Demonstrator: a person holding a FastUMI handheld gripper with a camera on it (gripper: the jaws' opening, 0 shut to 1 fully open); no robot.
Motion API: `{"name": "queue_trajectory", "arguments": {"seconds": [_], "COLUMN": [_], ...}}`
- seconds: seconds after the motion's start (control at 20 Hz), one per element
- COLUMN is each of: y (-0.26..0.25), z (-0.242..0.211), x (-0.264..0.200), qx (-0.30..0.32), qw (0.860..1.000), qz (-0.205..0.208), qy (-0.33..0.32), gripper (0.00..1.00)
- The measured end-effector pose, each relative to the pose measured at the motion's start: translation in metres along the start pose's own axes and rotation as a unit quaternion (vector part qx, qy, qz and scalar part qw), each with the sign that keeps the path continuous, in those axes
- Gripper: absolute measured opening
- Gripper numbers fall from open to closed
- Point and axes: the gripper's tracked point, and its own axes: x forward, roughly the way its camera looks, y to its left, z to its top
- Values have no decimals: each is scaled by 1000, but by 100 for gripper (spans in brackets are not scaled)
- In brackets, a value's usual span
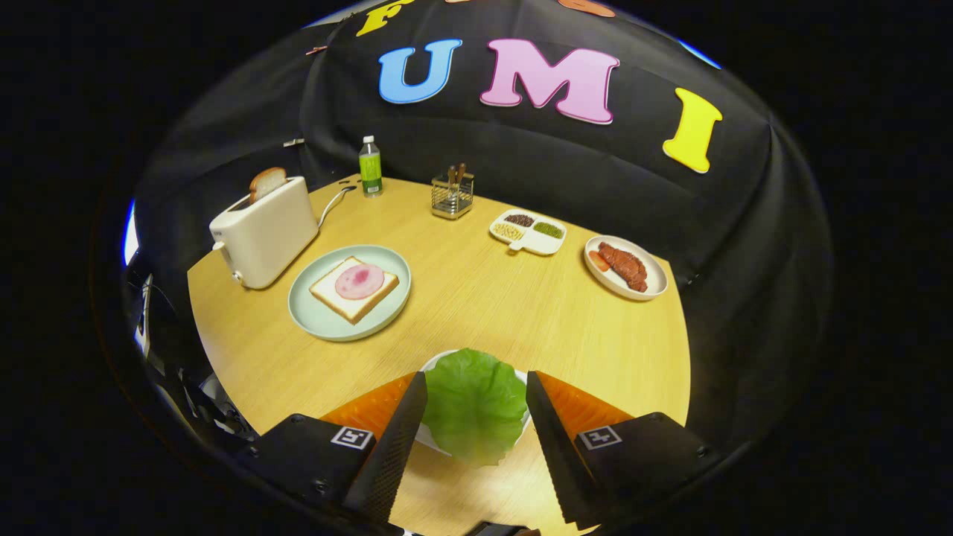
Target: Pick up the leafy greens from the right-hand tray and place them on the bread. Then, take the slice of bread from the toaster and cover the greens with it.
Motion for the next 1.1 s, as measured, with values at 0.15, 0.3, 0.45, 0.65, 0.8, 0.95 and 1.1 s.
{"name": "queue_trajectory", "arguments": {"seconds": [0.15,0.3,0.45,0.65,0.8,0.95,1.1], "y": [2,0,3,9,7,5,5], "z": [-27,-48,-62,-82,-82,-80,-79], "x": [24,44,62,71,76,77,77], "qx": [5,14,14,10,21,24,17], "qw": [999,996,994,989,989,989,989], "qz": [18,27,30,33,34,30,27], "qy": [43,83,107,141,142,144,142], "gripper": [78,73,72,58,48,19,6]}}
